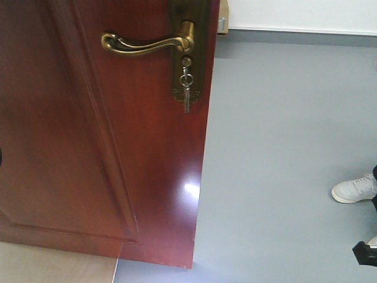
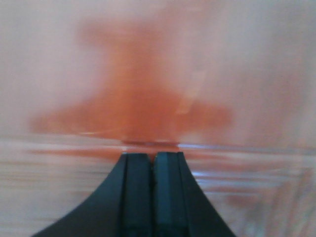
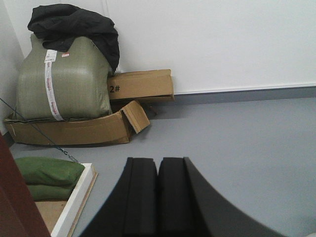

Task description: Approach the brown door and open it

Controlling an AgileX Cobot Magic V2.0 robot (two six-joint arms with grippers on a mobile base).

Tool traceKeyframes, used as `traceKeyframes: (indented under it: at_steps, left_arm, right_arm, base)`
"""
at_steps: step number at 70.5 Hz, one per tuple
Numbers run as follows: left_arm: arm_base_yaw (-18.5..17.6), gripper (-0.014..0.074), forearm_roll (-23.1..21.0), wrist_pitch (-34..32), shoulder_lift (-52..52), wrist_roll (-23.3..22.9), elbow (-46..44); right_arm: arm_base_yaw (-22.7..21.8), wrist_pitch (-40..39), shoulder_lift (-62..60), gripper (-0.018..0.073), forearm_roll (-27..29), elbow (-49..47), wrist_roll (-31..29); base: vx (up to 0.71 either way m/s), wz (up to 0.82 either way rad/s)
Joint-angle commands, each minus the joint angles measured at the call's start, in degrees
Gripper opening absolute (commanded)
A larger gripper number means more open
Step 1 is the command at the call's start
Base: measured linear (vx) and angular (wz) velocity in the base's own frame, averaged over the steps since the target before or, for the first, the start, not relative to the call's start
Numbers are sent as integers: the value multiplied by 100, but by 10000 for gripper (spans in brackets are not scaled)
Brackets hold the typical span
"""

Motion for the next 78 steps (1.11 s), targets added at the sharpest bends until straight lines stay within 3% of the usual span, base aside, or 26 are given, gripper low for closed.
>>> traceKeyframes:
  at_steps: [1, 70, 78]
  left_arm:
    - [-31, 11, -551, 72, -116, -8, -158]
    - [-31, 11, -551, 67, -117, -8, -158]
    - [-31, 11, -88, -64, -117, 143, -158]
  right_arm:
    - [6, -454, -49, 0, -27, 11, -51]
    - [6, -454, -49, 0, -27, 11, -51]
    - [6, -454, -49, 0, -27, 11, -51]
  base:
    - [12, 6]
    - [3, 2]
    - [0, 0]
